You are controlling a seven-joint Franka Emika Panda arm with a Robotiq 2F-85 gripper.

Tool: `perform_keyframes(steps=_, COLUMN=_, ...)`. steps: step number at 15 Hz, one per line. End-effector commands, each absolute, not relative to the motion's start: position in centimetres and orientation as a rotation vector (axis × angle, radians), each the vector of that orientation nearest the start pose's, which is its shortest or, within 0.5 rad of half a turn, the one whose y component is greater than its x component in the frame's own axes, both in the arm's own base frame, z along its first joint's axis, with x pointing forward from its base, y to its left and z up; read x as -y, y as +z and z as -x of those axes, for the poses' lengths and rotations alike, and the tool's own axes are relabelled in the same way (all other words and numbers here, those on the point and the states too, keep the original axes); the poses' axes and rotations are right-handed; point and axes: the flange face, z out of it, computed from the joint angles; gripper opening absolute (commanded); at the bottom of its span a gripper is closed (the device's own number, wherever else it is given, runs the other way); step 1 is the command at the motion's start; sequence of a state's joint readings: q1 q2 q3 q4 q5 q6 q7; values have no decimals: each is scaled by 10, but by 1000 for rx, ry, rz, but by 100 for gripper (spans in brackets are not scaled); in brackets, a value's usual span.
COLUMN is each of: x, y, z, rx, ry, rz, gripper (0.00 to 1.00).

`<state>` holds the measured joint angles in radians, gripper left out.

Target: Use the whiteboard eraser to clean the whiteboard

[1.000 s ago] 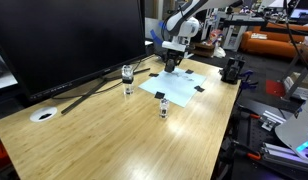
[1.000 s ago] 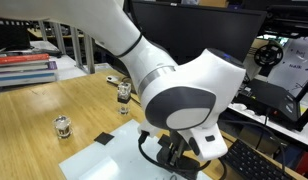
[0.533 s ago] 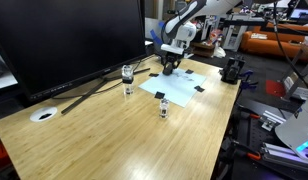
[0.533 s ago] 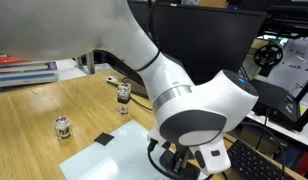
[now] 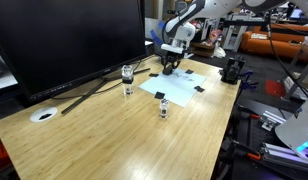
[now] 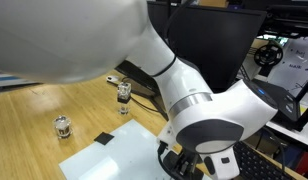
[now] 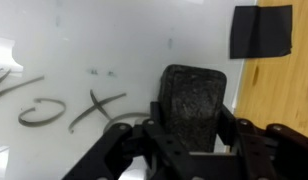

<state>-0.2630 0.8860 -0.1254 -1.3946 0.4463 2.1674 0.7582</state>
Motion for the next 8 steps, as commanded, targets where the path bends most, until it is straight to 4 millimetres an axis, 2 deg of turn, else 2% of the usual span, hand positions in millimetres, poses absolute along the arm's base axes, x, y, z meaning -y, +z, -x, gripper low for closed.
perform_keyframes(steps=1, x=239, y=160, z=-678, rx=-1810, ry=294, rz=2201, gripper=30)
perform_keyframes(steps=8, x=242, y=143, z=-647, rx=-1866, ry=369, rz=2118, gripper=30)
